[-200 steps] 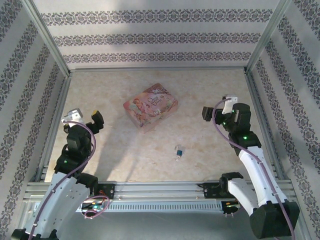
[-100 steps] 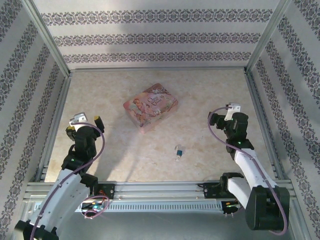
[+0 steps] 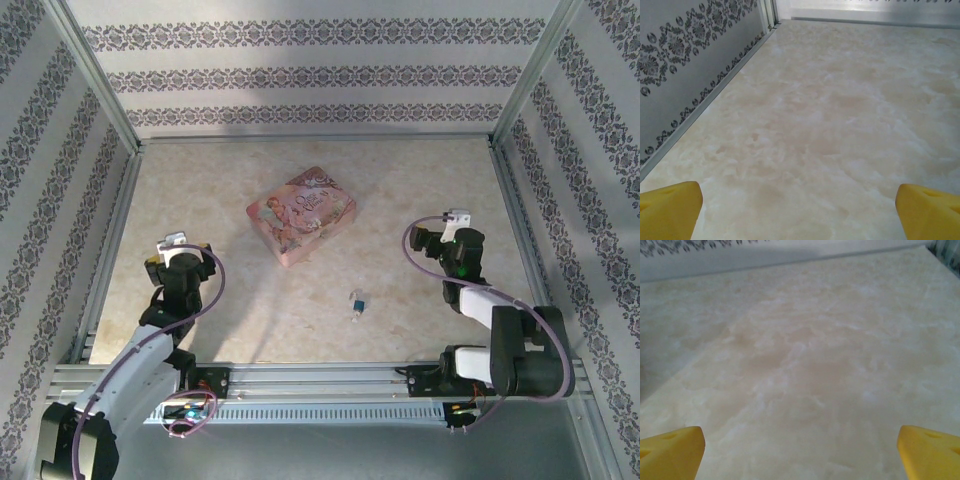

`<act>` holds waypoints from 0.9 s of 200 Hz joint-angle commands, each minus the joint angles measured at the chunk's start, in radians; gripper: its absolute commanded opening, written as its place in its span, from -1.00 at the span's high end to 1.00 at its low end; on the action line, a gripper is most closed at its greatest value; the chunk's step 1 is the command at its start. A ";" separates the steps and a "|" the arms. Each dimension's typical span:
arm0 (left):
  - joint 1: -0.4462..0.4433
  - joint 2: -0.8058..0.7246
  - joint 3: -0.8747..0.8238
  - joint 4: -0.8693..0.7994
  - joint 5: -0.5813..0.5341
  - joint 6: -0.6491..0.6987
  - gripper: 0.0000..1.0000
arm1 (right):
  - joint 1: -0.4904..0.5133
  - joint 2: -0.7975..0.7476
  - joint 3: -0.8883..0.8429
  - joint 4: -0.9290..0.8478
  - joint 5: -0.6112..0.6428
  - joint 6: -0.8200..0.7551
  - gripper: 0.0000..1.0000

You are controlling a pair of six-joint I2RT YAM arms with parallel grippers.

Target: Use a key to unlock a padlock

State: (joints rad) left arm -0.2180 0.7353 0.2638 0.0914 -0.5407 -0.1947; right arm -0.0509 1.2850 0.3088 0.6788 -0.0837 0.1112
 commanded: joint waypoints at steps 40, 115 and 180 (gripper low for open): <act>0.028 0.000 -0.010 0.070 0.017 0.050 -0.99 | -0.012 0.231 -0.028 0.414 -0.065 -0.042 -0.97; 0.062 0.048 -0.028 0.124 0.049 0.094 -0.99 | 0.021 0.250 0.030 0.312 0.044 -0.043 -0.97; 0.103 0.240 -0.036 0.356 0.207 0.163 -0.99 | 0.031 0.248 0.029 0.298 0.058 -0.051 -0.97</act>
State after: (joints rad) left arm -0.1303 0.9131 0.2394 0.2668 -0.4213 -0.0841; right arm -0.0299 1.5440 0.3210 0.9760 -0.0467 0.0742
